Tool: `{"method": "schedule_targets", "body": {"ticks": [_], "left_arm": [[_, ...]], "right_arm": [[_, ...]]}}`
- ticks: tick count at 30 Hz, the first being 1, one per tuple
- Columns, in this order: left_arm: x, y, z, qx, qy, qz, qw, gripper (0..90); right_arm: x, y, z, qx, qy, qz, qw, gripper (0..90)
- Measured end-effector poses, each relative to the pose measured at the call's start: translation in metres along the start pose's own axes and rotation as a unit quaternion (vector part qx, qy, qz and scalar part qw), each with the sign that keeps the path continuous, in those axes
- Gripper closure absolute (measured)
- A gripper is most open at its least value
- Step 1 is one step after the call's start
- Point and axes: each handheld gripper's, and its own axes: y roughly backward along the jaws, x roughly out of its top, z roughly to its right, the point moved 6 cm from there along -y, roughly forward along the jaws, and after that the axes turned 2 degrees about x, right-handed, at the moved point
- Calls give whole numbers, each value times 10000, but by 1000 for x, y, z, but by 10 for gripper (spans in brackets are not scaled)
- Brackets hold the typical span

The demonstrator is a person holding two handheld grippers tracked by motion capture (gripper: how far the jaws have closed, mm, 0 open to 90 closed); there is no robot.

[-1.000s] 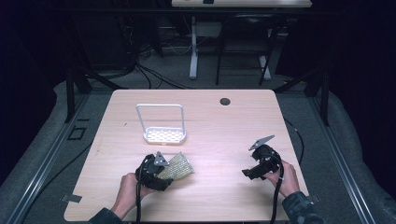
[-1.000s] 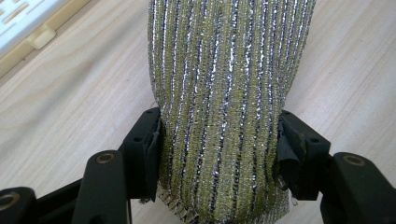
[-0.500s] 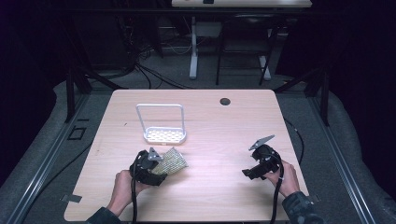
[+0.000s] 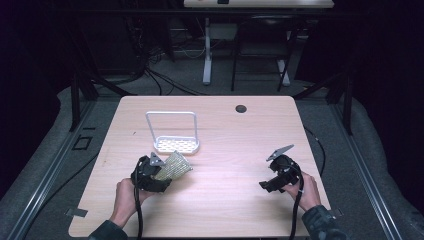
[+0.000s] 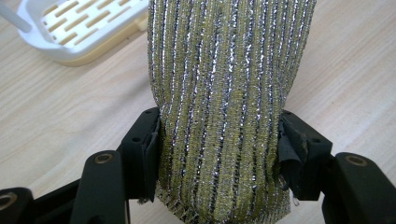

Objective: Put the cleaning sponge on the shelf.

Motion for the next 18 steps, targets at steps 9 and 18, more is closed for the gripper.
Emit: {"method": "schedule_targets", "body": {"ticks": [9,18], "left_arm": [[3,-2,-14,142,191,66,9997,385],[7,-3,-22,207,297,118,9993,386]], "right_arm": [[0,-1,0,-12,5,6,10000,111],[0,-1,0,-6,0,-6,10000,112]]}}
